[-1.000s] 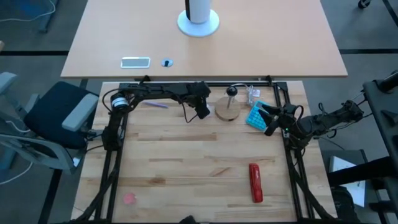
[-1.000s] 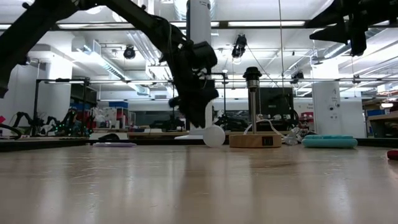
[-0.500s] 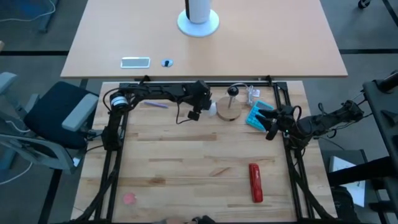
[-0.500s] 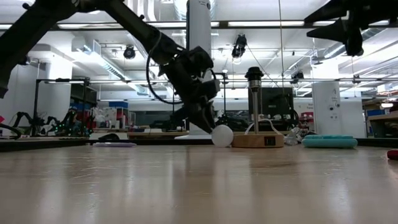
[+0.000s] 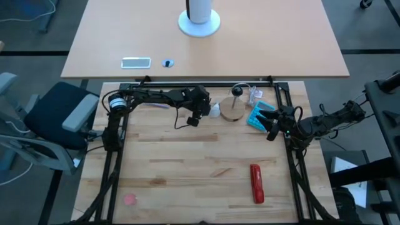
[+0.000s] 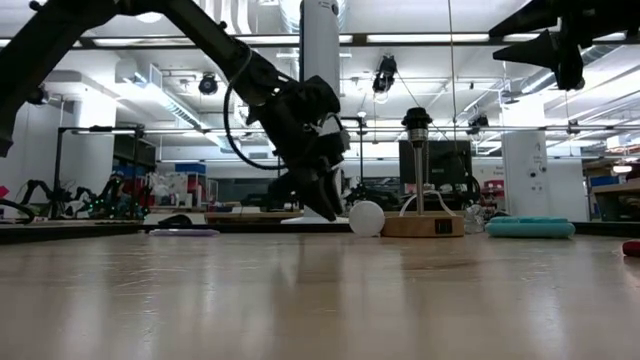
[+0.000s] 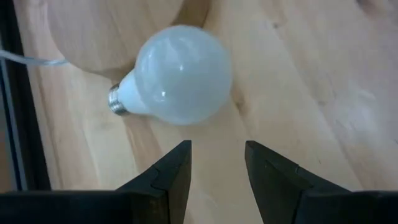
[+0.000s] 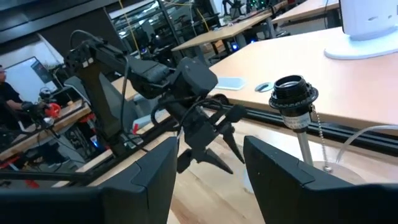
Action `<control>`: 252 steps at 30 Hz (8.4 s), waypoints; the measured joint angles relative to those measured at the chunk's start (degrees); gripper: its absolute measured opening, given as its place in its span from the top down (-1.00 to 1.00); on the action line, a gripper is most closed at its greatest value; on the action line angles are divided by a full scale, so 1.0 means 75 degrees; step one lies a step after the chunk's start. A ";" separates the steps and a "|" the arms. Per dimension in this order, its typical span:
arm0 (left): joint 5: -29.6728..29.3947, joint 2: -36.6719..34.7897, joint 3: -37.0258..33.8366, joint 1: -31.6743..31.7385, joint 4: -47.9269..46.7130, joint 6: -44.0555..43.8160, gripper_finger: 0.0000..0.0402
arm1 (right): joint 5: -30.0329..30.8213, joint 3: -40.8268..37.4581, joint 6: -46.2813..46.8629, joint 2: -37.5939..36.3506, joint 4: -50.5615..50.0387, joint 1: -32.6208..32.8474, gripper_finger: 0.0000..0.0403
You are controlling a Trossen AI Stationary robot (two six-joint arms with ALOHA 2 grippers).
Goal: Screw lightbulb
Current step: Insert the lightbulb into the lamp
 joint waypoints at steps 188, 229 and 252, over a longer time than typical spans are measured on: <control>0.4205 -0.3228 -0.3563 -0.1422 1.3773 -0.5650 0.34 | -0.3812 0.0738 -0.3543 0.5275 0.8548 -0.1521 0.09; 0.3316 -0.2279 -0.2850 -0.1521 1.1817 -0.5739 0.34 | -0.2051 0.4080 -0.5687 0.6795 0.3209 -0.1573 -0.45; 0.3443 -0.2324 -0.2844 -0.1608 1.1504 -0.5743 0.25 | -0.2667 0.4077 -0.5589 0.6776 0.3167 -0.1833 0.26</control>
